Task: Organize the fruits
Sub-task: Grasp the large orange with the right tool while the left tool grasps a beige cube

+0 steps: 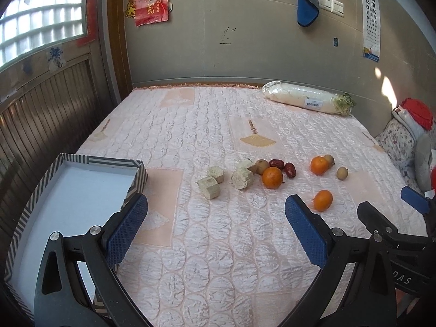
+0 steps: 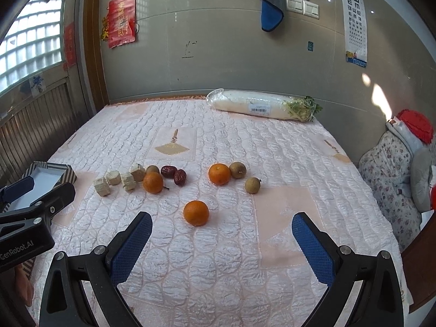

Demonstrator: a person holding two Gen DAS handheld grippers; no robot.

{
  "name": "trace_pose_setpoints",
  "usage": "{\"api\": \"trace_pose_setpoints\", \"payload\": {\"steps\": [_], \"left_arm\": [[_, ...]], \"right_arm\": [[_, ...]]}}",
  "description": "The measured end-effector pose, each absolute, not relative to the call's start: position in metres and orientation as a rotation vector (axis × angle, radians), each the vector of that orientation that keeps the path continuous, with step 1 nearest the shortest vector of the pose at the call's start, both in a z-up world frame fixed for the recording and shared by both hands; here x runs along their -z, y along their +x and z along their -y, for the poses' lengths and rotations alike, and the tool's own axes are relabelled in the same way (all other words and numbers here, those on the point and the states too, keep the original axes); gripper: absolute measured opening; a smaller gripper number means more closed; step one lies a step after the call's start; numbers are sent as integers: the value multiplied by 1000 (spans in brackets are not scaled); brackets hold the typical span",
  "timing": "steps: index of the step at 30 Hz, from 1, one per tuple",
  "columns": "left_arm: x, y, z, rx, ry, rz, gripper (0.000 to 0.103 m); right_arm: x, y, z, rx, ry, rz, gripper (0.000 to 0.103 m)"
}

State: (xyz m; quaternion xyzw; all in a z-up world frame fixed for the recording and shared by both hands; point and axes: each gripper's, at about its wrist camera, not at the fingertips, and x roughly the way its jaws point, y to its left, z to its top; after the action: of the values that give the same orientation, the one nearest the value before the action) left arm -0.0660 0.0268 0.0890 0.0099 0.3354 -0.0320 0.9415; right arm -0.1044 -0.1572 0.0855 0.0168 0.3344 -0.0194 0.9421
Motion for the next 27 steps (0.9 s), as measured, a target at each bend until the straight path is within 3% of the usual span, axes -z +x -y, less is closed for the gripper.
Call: {"api": "trace_pose_setpoints", "payload": {"steps": [13, 23, 27], "left_arm": [[-86, -59, -28, 69, 14, -699, 102], [-83, -54, -29, 61, 15, -704, 102], [-82, -48, -31, 77, 14, -720, 102]], "right_arm": [[-79, -102, 150, -10, 7, -697, 88], [-78, -101, 145, -32, 2, -695, 84], [-74, -99, 146, -66, 17, -707, 73]]}}
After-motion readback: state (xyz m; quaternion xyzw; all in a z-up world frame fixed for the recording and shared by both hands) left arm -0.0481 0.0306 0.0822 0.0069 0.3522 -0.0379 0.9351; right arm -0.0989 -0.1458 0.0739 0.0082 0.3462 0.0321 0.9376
